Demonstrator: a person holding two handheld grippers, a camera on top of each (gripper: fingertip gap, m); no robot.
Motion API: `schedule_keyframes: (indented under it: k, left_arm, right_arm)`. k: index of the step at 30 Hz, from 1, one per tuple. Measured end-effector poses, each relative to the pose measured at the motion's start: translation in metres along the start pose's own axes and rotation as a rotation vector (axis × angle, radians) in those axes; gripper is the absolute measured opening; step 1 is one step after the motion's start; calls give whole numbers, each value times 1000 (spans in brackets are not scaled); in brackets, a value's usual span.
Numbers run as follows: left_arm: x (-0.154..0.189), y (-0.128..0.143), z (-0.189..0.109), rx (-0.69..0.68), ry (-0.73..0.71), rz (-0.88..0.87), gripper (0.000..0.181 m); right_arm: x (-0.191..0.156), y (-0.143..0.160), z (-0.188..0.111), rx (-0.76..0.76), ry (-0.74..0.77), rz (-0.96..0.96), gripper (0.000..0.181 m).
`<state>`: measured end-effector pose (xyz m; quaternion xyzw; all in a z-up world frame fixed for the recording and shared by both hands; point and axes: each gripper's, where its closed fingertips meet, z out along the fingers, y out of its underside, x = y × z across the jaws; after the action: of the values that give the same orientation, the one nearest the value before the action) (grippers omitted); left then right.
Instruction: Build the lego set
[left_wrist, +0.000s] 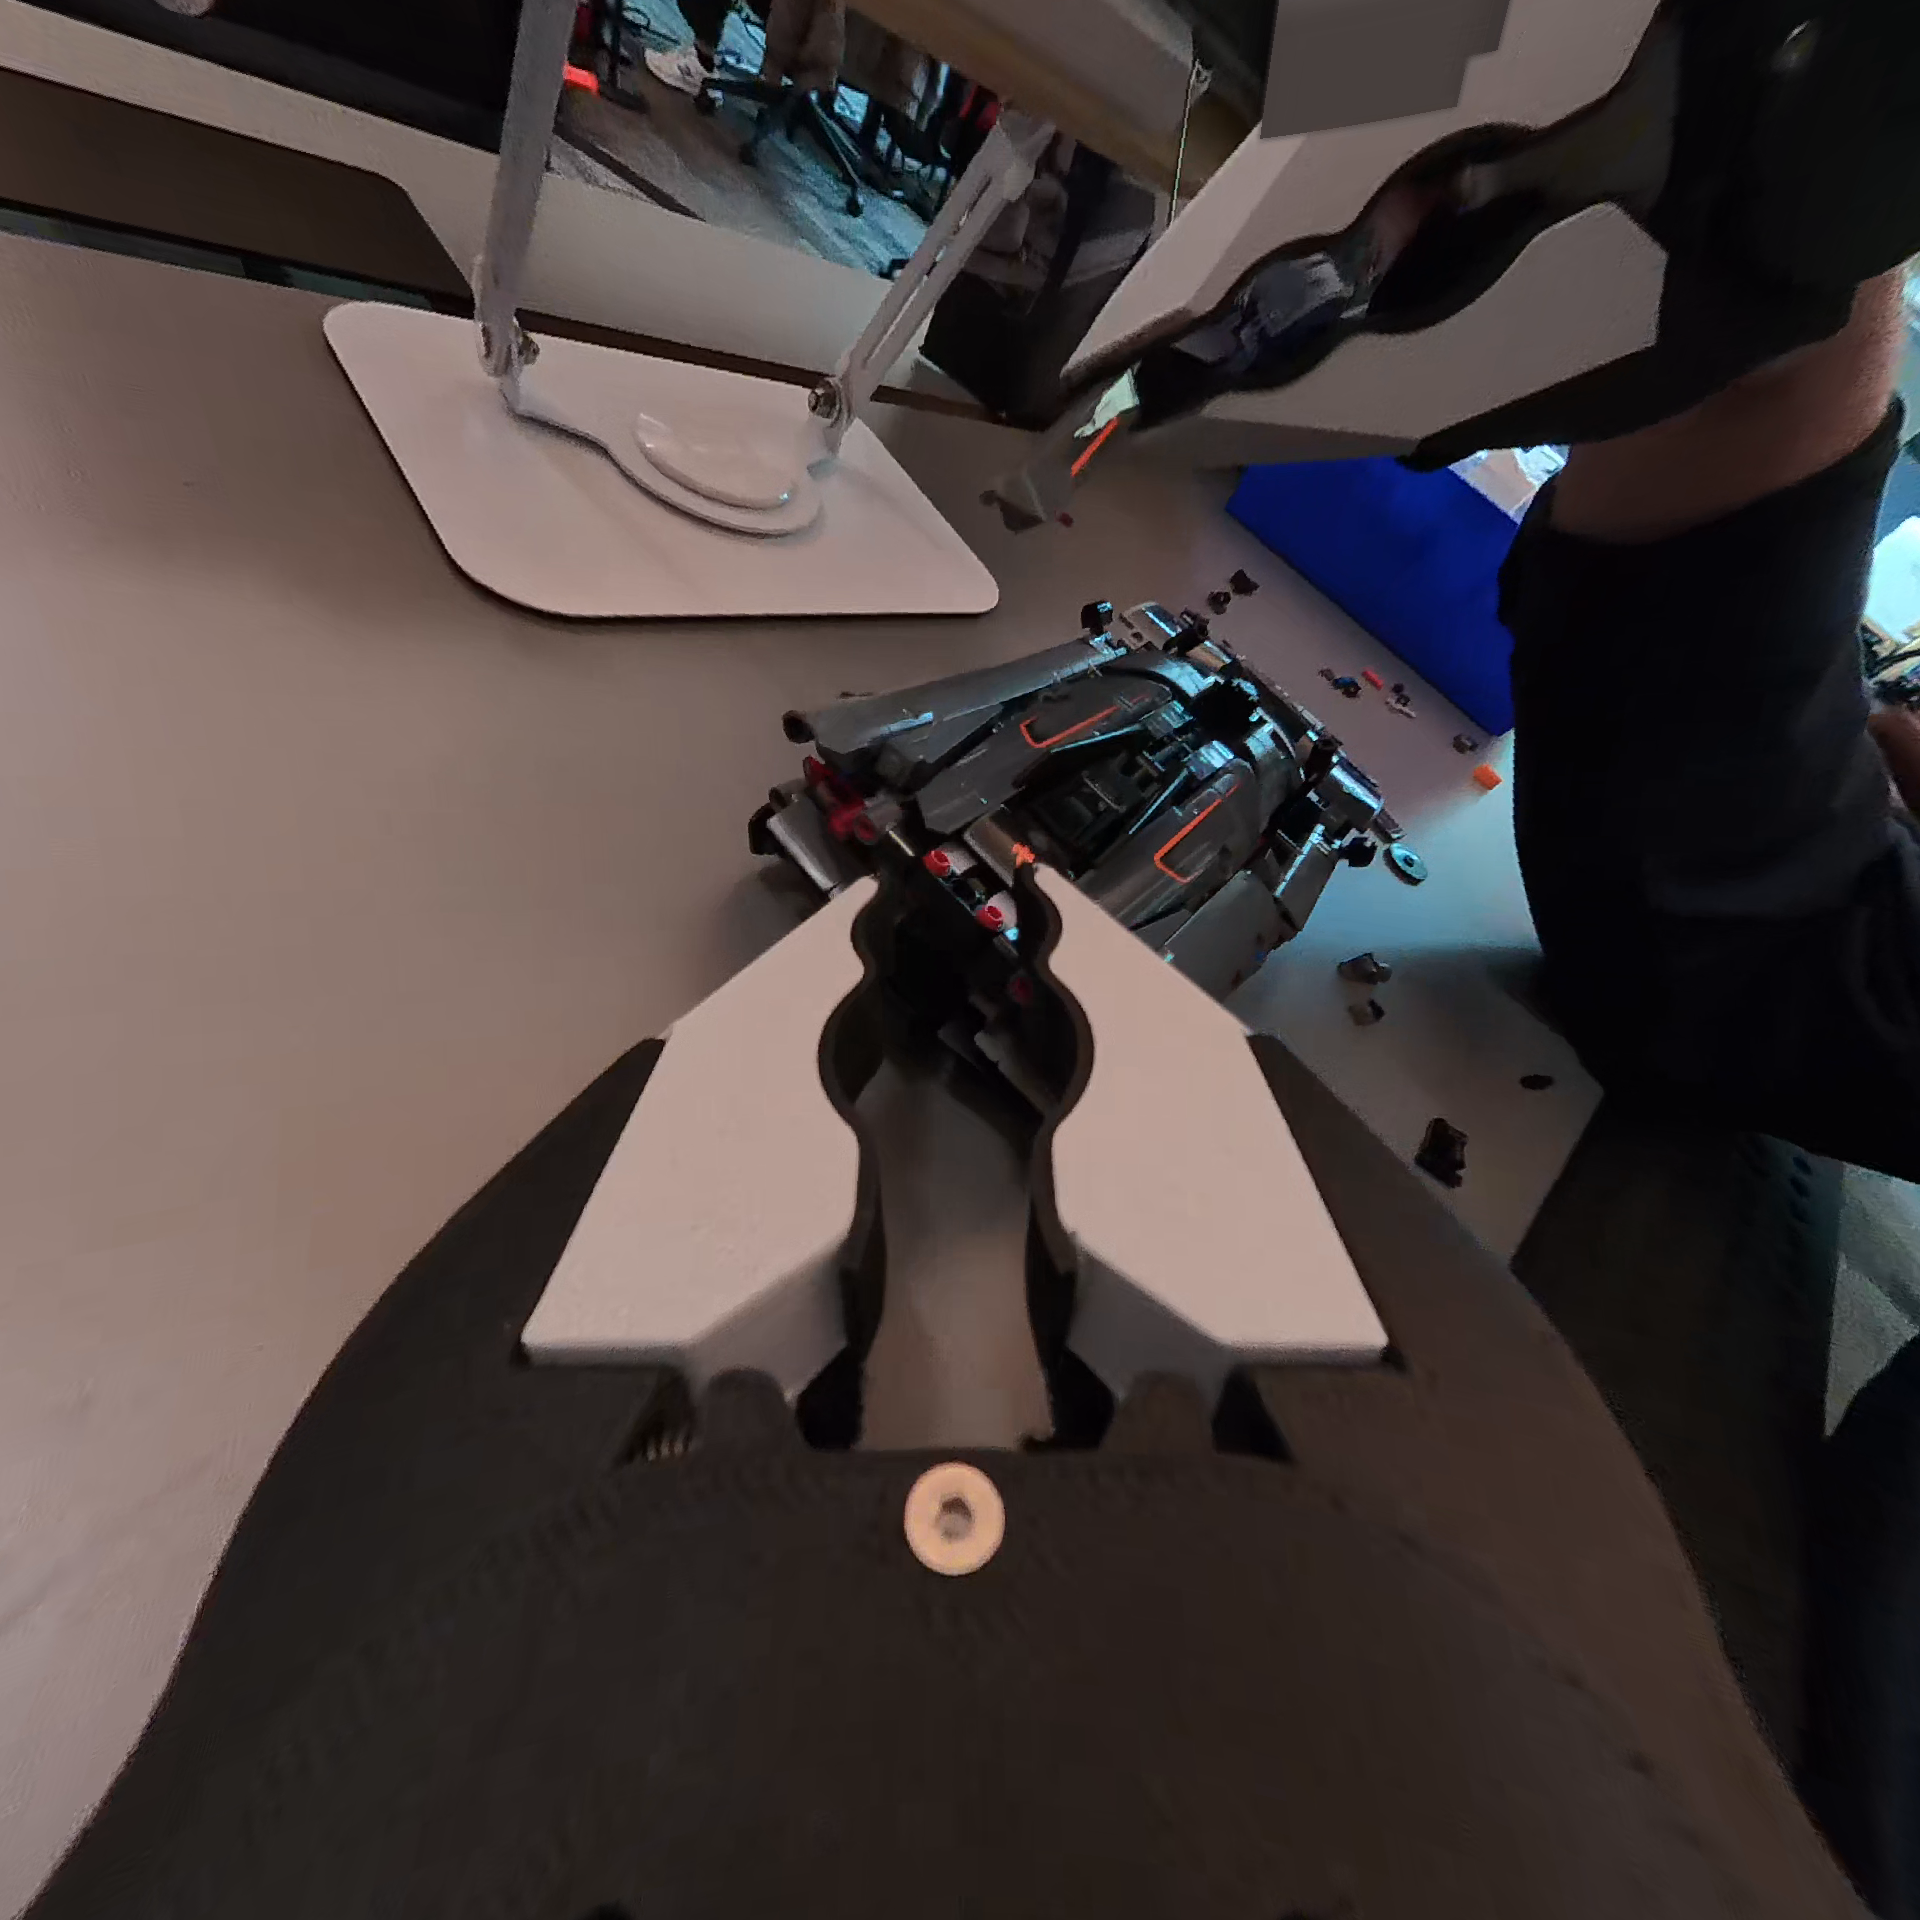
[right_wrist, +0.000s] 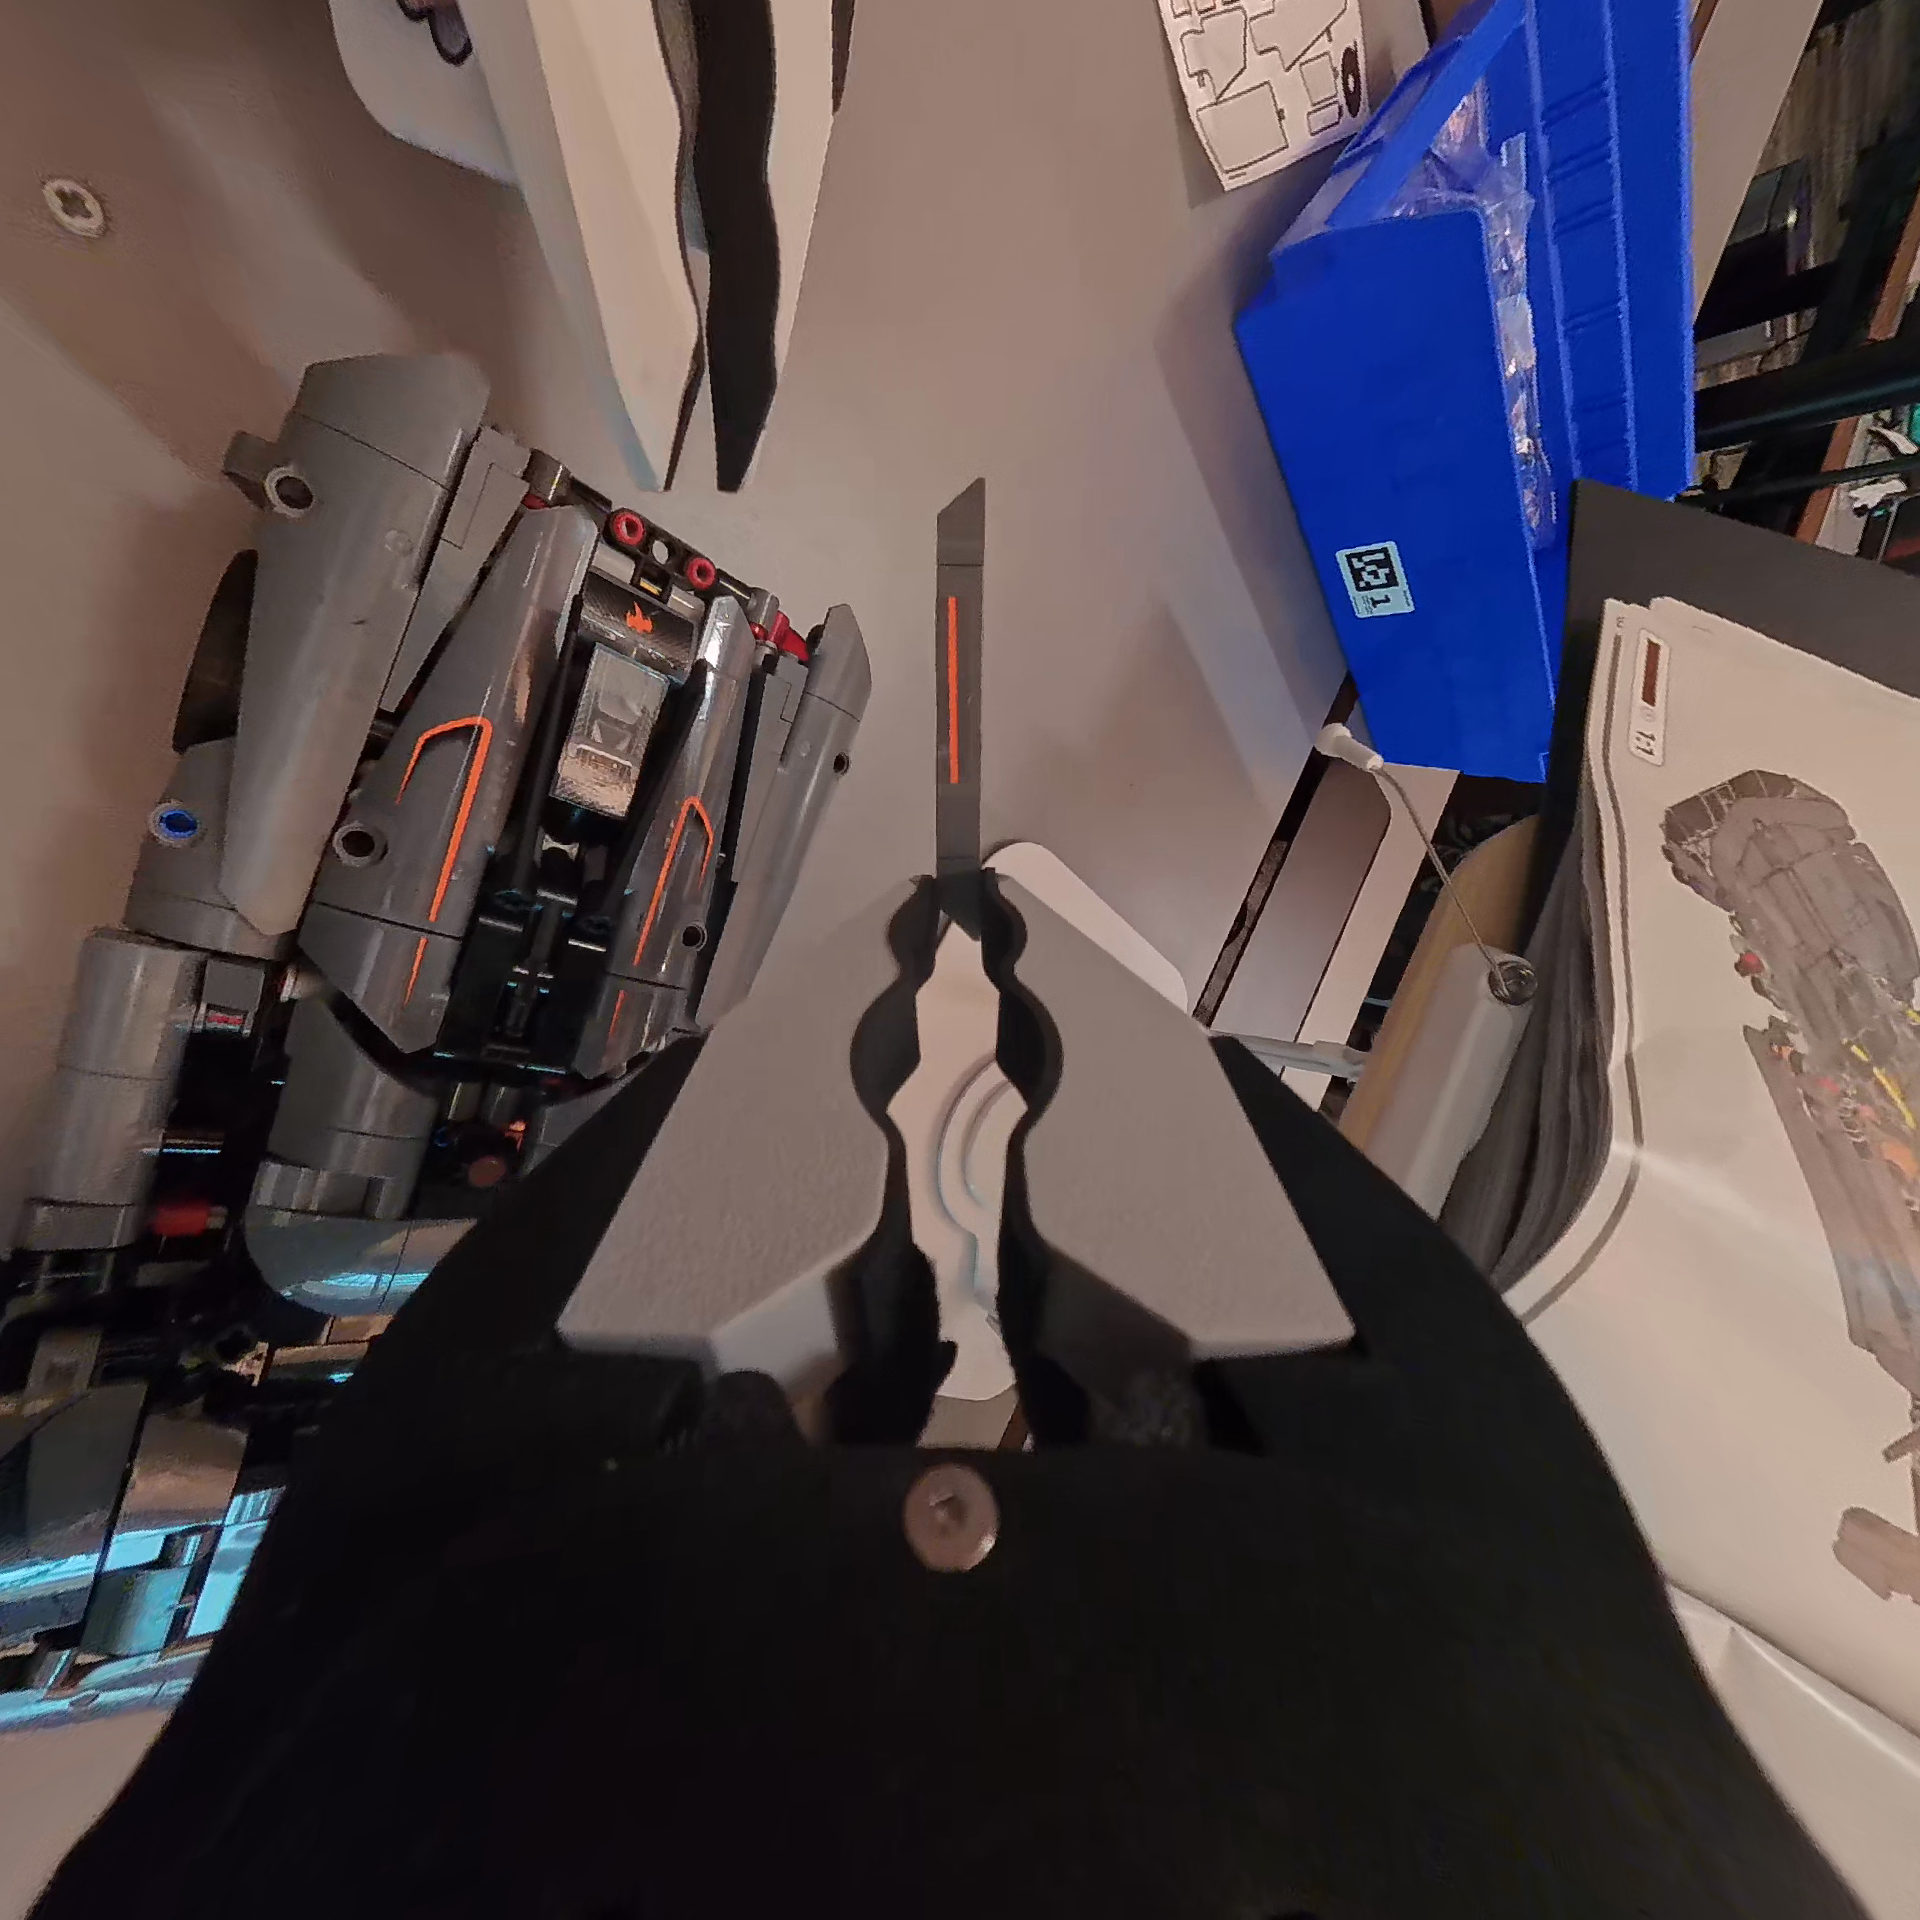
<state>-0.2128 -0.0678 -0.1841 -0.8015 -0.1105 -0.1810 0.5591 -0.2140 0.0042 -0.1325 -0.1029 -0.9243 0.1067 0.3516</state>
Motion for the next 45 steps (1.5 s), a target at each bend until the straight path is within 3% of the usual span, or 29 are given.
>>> schedule_keyframes:
  k: [16,33,45]
  left_arm:
    - [1,13,15,-88,-20,1,16]
    - [5,11,12,-65,-5,-23,15]
    - [15,-4,7,29,83,-70,15]
  right_arm:
    - [3,-4,-10,17,23,-4,6]
    - [6,-1,-15,14,31,2,6]
    - [6,2,-16,9,33,7,6]
